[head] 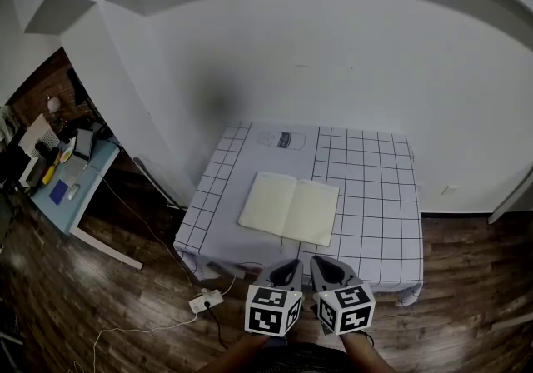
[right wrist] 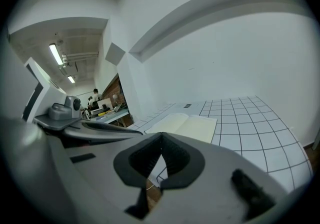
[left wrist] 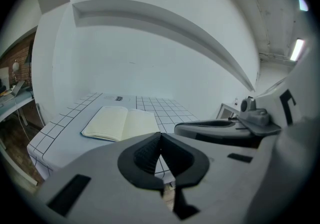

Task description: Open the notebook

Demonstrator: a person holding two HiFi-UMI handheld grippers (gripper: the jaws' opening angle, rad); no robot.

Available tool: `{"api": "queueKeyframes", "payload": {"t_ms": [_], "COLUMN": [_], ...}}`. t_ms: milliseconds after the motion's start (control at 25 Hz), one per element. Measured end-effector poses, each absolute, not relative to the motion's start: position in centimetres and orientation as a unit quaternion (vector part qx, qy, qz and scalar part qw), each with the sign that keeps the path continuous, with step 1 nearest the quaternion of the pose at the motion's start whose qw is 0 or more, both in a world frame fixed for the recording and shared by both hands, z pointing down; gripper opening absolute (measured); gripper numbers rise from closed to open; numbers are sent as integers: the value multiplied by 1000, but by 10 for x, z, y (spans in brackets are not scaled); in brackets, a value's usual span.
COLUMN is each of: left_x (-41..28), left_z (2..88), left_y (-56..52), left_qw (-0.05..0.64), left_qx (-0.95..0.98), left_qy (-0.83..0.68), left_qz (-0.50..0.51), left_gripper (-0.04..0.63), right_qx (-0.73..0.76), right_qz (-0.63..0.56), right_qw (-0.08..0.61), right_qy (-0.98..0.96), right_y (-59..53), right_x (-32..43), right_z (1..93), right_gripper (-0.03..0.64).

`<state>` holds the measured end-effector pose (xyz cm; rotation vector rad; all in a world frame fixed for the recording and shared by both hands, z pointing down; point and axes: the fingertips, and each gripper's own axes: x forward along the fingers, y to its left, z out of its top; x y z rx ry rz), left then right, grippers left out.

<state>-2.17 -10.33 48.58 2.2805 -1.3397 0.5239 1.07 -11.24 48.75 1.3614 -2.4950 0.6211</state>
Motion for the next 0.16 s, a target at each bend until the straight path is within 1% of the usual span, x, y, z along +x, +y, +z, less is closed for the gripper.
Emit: {"api": "queueKeyframes", "payload": {"t_ms": [160], "left_x": [-20], "left_z": [486], "left_y": [-102], "left_qw": [221], "left_qx": [825], "left_qy": [-485], "left_qz": [190], "left_gripper": [11], "right_qx": [464], "right_qz": [212], "right_qw": [116], "right_qy": [-852], "right_y": [-111], "right_x": [11], "right_z": [488], "right_gripper": [12]}}
